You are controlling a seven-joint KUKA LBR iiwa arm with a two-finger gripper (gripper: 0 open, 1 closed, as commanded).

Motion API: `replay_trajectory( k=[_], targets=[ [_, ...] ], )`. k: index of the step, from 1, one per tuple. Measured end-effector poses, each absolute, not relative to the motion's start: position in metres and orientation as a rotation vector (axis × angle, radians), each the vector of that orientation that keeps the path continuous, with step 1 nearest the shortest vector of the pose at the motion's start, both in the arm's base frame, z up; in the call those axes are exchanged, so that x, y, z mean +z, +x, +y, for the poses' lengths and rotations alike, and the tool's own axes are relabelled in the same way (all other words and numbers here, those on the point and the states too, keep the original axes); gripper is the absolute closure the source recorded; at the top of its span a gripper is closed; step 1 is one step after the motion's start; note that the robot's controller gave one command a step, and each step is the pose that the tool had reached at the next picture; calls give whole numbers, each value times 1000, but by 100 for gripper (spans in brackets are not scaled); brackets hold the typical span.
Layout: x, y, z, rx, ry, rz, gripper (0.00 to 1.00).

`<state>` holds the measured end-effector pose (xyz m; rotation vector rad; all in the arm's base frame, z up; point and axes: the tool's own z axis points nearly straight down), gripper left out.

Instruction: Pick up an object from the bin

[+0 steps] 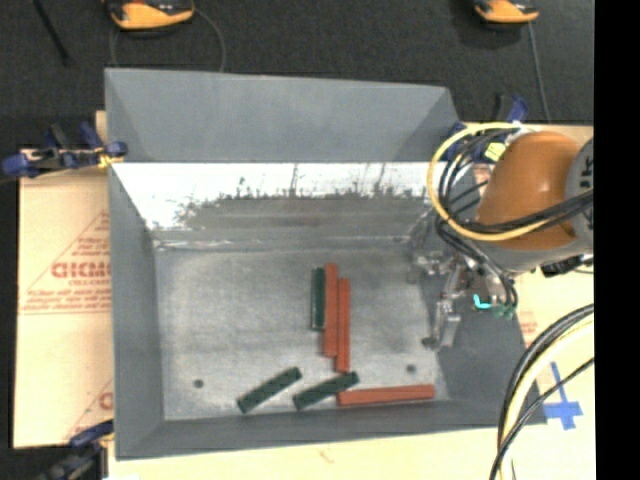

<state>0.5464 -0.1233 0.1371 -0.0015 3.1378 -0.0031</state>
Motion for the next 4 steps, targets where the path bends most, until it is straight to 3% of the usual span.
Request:
replay_trajectory(
  k=[1, 2, 3, 4],
  targets=[
    [70, 578, -70, 3, 312, 3124, 0],
    [169, 599, 15, 8, 366, 3107, 0],
    [70, 606, -16, -1, 192, 3131, 0],
    [80, 612, -16, -1, 185, 3115, 100]
  ],
)
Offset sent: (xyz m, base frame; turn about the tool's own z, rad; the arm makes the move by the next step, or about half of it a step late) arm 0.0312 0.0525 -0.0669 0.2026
